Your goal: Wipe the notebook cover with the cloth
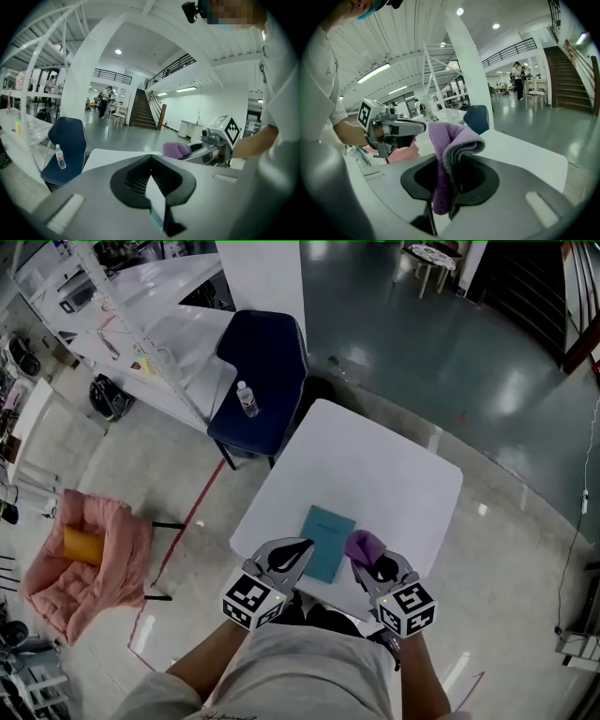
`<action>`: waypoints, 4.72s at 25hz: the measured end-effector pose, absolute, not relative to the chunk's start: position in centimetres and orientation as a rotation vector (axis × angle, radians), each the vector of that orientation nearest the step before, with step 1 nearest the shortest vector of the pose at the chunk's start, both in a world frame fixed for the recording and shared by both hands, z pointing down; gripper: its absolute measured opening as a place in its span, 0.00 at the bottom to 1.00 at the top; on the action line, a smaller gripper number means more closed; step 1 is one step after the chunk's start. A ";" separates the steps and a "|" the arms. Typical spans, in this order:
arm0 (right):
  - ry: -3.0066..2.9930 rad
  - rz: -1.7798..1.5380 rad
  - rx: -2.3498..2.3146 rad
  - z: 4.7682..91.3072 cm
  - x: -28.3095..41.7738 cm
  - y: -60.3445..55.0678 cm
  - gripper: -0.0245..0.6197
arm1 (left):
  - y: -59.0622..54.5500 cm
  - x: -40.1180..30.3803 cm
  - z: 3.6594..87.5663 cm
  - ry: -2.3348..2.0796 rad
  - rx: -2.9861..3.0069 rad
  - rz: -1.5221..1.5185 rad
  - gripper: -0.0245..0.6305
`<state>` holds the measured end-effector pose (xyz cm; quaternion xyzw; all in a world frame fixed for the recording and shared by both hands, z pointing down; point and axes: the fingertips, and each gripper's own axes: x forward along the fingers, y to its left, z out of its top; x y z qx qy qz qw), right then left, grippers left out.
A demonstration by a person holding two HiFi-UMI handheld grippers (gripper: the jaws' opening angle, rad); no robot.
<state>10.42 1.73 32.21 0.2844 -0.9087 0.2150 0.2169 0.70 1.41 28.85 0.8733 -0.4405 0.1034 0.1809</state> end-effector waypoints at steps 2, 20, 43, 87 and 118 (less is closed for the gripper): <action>-2.504 0.599 0.804 32.6 10.2 1.1 0.21 | 0.7 0.3 29.4 -1.226 2.468 0.306 0.04; -2.313 0.515 0.829 38.4 9.7 -3.8 0.21 | -4.5 -1.7 34.9 -1.134 2.452 0.382 0.04; -2.189 0.476 0.725 47.8 8.3 -5.9 0.20 | -6.3 -2.7 42.9 -1.080 2.415 0.403 0.04; -1.986 0.220 0.489 57.0 7.3 -7.1 0.21 | -5.8 -4.3 50.5 -1.092 2.292 0.388 0.04; -1.941 0.234 0.401 57.3 6.4 -2.7 0.20 | -3.7 -3.6 50.4 -1.057 2.299 0.388 0.04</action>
